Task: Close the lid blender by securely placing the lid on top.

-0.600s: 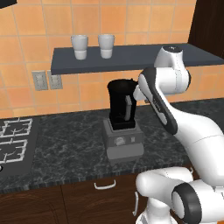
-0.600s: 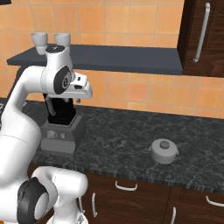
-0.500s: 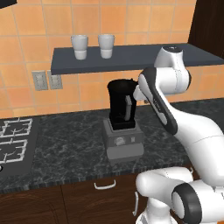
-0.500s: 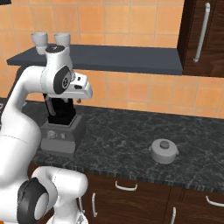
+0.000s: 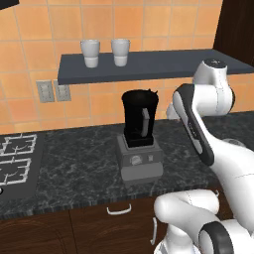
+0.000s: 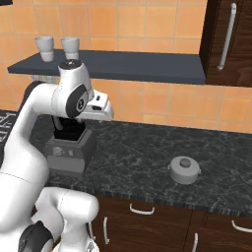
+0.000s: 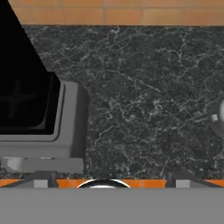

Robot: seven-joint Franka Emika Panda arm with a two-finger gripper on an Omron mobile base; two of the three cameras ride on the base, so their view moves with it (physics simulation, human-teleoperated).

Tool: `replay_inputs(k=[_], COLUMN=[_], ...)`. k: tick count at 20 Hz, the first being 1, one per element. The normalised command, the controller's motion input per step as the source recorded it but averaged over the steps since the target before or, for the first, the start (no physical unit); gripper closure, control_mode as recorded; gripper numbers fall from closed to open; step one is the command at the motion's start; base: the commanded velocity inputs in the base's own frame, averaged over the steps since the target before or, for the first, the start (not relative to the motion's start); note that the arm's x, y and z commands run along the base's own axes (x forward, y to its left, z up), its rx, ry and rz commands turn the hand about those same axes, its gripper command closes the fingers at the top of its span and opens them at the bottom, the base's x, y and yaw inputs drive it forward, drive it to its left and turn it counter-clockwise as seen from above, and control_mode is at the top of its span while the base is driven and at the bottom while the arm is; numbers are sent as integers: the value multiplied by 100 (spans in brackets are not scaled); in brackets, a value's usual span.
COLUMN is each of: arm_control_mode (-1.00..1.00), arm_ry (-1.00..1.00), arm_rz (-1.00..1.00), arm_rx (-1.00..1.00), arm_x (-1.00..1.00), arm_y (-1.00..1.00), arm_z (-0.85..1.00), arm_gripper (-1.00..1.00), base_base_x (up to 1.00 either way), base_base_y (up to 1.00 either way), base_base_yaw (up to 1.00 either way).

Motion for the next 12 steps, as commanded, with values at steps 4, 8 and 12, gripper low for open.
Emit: replay_inputs(k=[4, 8, 12], arm_control_mode=[-100, -100, -100], arm_ry=[-18, -11, -1], arm_rz=[-20, -31, -37], arm_rx=[5, 1, 0], arm_x=[-20, -4, -2], arm_y=[-76, -80, -91], arm_z=[-15, -6, -10], arm_gripper=[-100, -100, -100], base_base_x=[0, 0, 0], base_base_y=[0, 0, 0], base_base_yaw=[0, 0, 0])
